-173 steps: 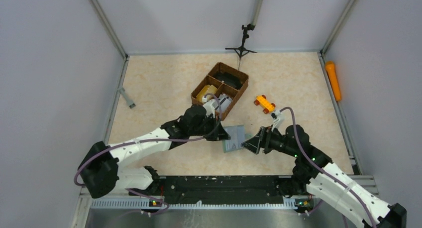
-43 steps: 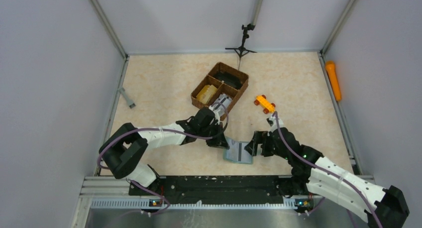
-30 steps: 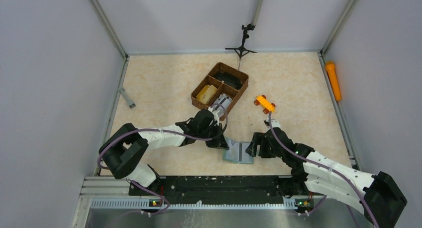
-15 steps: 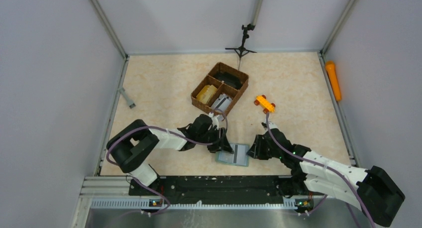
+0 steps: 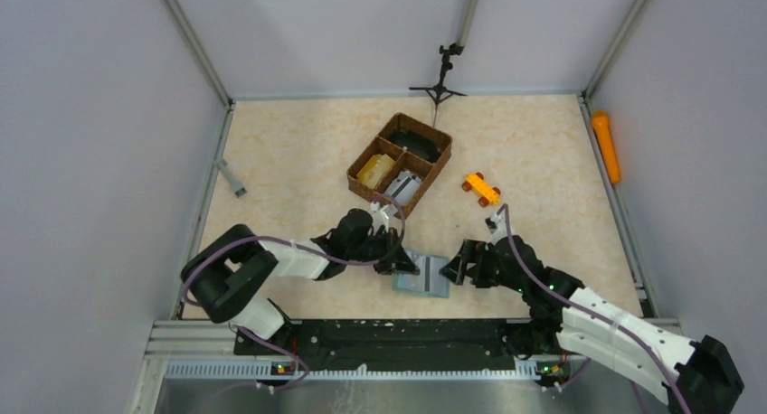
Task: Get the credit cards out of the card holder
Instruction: Remove the credit card from the card holder.
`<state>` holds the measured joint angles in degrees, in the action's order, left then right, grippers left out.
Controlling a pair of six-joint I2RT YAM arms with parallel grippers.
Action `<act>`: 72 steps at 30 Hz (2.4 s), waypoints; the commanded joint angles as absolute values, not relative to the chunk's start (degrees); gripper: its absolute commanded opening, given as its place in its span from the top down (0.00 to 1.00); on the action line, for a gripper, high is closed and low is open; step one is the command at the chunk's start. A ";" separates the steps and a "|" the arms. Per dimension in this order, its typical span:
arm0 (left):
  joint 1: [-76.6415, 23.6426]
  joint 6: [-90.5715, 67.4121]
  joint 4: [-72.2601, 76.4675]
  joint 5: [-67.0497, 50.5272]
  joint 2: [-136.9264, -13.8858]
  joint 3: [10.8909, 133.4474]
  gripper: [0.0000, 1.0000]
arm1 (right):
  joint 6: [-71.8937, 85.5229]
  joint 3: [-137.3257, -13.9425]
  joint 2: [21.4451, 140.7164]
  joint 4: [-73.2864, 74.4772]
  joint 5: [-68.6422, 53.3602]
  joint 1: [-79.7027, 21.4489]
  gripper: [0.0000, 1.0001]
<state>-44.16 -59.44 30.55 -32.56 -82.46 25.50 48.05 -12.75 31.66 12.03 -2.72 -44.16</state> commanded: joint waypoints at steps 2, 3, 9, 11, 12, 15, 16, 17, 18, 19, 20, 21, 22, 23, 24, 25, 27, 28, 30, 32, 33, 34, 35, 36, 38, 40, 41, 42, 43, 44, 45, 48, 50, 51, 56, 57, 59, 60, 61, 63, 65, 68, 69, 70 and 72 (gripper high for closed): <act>-42.62 -65.24 41.17 -33.00 -71.87 22.47 1.00 | 52.18 -11.87 23.62 8.29 -5.23 -43.42 0.11; -42.37 -65.82 41.51 -32.85 -70.01 22.16 1.00 | 52.86 -11.82 22.41 7.38 -5.69 -43.42 0.11; -41.77 -68.98 42.68 -32.64 -61.43 21.92 1.00 | 58.81 -10.03 14.29 0.37 -7.59 -43.41 0.10; -41.75 -69.82 42.70 -32.35 -59.29 22.10 1.00 | 61.67 -8.63 12.80 -4.73 -8.21 -43.41 0.10; -41.75 -70.31 42.68 -32.39 -58.53 22.29 1.00 | 63.39 -8.06 12.63 -6.83 -8.52 -43.37 0.10; -41.75 -71.79 42.89 -33.93 -57.71 23.18 1.00 | 64.71 -7.65 13.73 -11.50 -9.30 -43.42 0.11; -41.83 -72.20 43.26 -34.49 -57.88 23.46 1.00 | 64.92 -7.77 14.33 -12.85 -9.90 -43.42 0.11; -41.83 -73.09 44.05 -35.07 -58.10 23.52 1.00 | 64.94 -7.89 15.05 -14.46 -10.42 -43.35 0.13; -41.85 -73.81 45.16 -35.57 -58.26 23.32 1.00 | 65.19 -7.91 15.68 -16.49 -11.07 -43.42 0.16; -41.84 -74.43 46.38 -35.80 -58.33 23.03 1.00 | 65.63 -7.91 16.24 -18.42 -11.48 -43.42 0.20; -41.84 -74.85 47.02 -35.99 -58.39 22.81 1.00 | 65.87 -7.91 16.75 -20.25 -11.82 -43.42 0.26; -41.84 -75.00 47.21 -36.15 -58.44 22.77 1.00 | 66.16 -7.95 17.48 -22.01 -11.98 -43.42 0.32; -41.90 -75.10 47.30 -36.19 -58.42 22.70 1.00 | 66.39 -8.16 17.94 -22.41 -11.96 -43.42 0.36; -41.92 -75.30 47.59 -36.37 -58.44 22.63 1.00 | 66.33 -8.48 18.51 -22.39 -11.88 -43.40 0.43; -41.92 -75.58 48.10 -36.58 -58.45 22.54 1.00 | 66.33 -8.89 18.99 -22.30 -11.91 -43.42 0.51; -41.92 -75.90 48.77 -36.76 -58.45 22.30 1.00 | 66.19 -9.29 19.55 -22.10 -11.95 -43.42 0.56; -41.93 -76.34 49.59 -37.02 -58.47 22.15 1.00 | 66.15 -9.73 20.46 -22.56 -12.24 -43.41 0.65; -41.92 -76.37 49.67 -37.20 -58.53 22.15 1.00 | 66.44 -9.69 20.74 -23.19 -12.37 -43.42 0.72; -42.03 -76.38 49.69 -37.39 -58.70 22.07 1.00 | 67.14 -9.29 20.87 -24.30 -12.20 -43.46 0.81; -42.01 -75.91 48.76 -37.52 -58.74 22.04 1.00 | 67.34 -9.35 20.58 -23.92 -11.86 -43.43 0.92; -41.99 -74.82 46.93 -37.30 -58.48 22.26 1.00 | 67.21 -9.51 20.24 -23.29 -11.60 -43.42 0.95; -41.93 -72.77 42.13 -36.65 -57.89 22.84 0.98 | 66.87 -9.74 19.71 -22.26 -11.29 -43.42 0.98; -41.88 -69.32 34.57 -35.17 -57.02 24.42 0.92 | 66.38 -10.13 19.02 -20.79 -10.70 -43.41 0.99; -41.88 -64.76 23.37 -32.22 -55.69 26.88 0.84 | 65.47 -10.70 18.32 -18.52 -9.93 -43.42 1.00; -41.92 -56.00 3.92 -23.51 -53.03 31.84 0.68 | 63.26 -12.44 16.83 -12.80 -7.19 -43.41 1.00; -41.93 -52.39 -6.74 -16.70 -51.59 34.41 0.58 | 60.87 -14.37 15.92 -6.16 -4.56 -43.42 1.00; -41.92 -51.23 -9.98 -14.51 -51.37 35.68 0.52 | 59.80 -15.23 15.95 -4.03 -3.67 -43.42 1.00; -41.97 -50.42 -12.55 -13.03 -51.59 36.28 0.50 | 58.86 -15.97 16.14 -2.56 -3.01 -43.42 1.00; -41.93 -49.56 -14.86 -11.65 -52.03 37.68 0.48 | 58.02 -16.78 16.66 -1.48 -2.44 -43.42 1.00; -41.92 -48.82 -17.76 -10.43 -52.70 38.84 0.47 | 57.17 -17.50 17.34 -0.44 -1.98 -43.37 1.00; -41.92 -48.17 -20.20 -9.04 -53.37 39.98 0.47 | 56.41 -18.22 18.04 -0.21 -1.54 -43.41 1.00; -42.10 -46.99 -24.98 -6.93 -53.93 42.20 0.53 | 53.69 -20.86 20.96 4.16 -0.29 -43.42 1.00; -42.25 -46.96 -25.13 -7.16 -53.24 42.69 0.56 | 52.48 -22.06 23.14 6.18 1.86 -43.42 1.00; -42.40 -46.97 -25.22 -6.95 -52.82 42.96 0.57 | 51.86 -22.73 24.26 7.24 2.85 -43.41 1.00; -43.00 -47.91 -21.31 -11.96 -52.31 43.09 0.58 | 50.81 -23.22 28.53 7.01 4.02 -43.42 1.00; -43.32 -49.11 -16.44 -16.23 -52.97 42.08 0.57 | 51.19 -22.88 28.97 5.84 3.39 -43.42 1.00; -44.53 -52.30 -6.00 -23.47 -55.38 39.79 0.59 | 51.77 -22.37 30.04 3.74 1.63 -43.37 1.00; -45.49 -53.33 -1.29 -25.18 -56.84 39.66 0.59 | 52.06 -22.27 30.50 2.86 0.84 -43.41 1.00; -46.31 -53.72 0.38 -25.44 -58.44 40.06 0.60 | 52.31 -22.14 30.88 2.03 0.28 -43.42 1.00; -47.48 -54.06 3.29 -25.95 -61.44 41.05 0.60 | 53.43 -21.41 31.07 0.51 -1.78 -43.42 1.00; -47.76 -55.15 7.20 -27.29 -63.91 41.02 0.60 | 54.74 -20.47 30.74 -2.01 -3.10 -43.40 1.00; -47.76 -57.22 11.56 -27.51 -66.84 40.45 0.60 | 56.26 -19.49 29.62 -3.67 -4.38 -43.44 1.00; -47.75 -57.67 12.21 -26.98 -67.35 40.34 0.61 | 56.96 -19.25 29.17 -4.00 -4.62 -43.40 1.00; -47.75 -58.11 13.20 -26.60 -67.78 40.10 0.61 | 57.55 -18.94 28.73 -4.43 -4.92 -43.42 1.00; -47.69 -59.34 15.64 -26.28 -68.51 39.11 0.61 | 58.58 -18.16 27.64 -5.42 -5.46 -43.48 1.00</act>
